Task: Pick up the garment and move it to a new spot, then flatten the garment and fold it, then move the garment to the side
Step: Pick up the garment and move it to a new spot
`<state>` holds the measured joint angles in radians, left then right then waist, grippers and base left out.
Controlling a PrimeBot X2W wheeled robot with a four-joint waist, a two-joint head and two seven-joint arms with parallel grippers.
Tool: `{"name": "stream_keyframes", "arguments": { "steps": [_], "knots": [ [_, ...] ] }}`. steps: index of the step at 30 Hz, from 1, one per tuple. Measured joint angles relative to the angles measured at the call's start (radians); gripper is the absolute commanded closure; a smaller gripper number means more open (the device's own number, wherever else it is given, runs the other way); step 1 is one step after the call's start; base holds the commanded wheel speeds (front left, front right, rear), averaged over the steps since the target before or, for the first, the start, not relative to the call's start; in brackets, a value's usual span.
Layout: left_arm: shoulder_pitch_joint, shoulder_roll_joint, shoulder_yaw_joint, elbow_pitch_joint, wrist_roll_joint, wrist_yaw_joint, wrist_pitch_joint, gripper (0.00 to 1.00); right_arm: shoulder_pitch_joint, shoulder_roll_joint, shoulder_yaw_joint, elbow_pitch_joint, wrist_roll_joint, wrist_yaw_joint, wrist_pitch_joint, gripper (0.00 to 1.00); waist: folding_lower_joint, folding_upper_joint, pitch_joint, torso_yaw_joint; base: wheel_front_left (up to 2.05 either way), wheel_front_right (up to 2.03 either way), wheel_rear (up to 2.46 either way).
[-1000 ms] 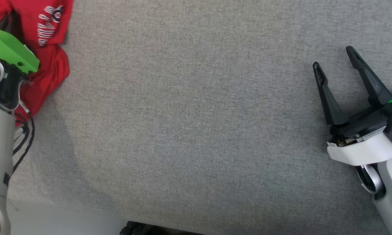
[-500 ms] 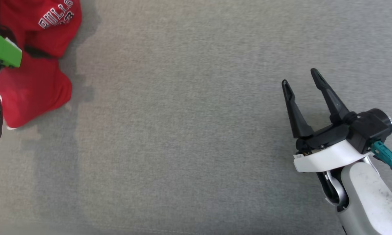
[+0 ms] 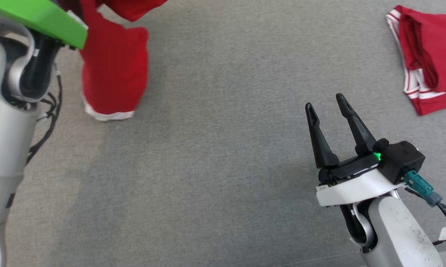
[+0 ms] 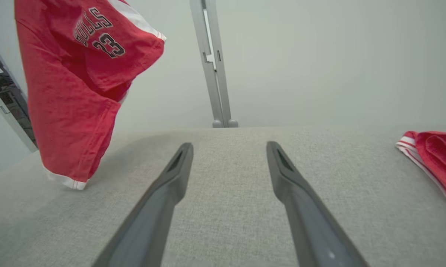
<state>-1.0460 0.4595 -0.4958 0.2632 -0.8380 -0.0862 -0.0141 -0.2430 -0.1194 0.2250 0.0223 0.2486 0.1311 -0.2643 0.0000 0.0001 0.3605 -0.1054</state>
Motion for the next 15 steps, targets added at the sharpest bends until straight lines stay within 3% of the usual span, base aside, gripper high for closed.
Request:
{"name": "stream_keyframes", "arguments": {
  "steps": [8,15],
  "knots": [
    [0.012,-0.135,-0.049,0.014,-0.005,0.003,-0.083,1.0,0.016,0.017,-0.014,0.005,0.003,0.0,0.0,0.0,0.0,0.0,-0.055,-0.115,0.0,0.0,0.0],
    [0.207,-0.202,-0.146,0.073,0.048,-0.017,-0.217,1.0,0.035,0.019,-0.016,0.0,0.004,0.0,0.0,0.0,0.0,0.0,-0.09,-0.134,0.0,0.0,0.0]
  ]
}}
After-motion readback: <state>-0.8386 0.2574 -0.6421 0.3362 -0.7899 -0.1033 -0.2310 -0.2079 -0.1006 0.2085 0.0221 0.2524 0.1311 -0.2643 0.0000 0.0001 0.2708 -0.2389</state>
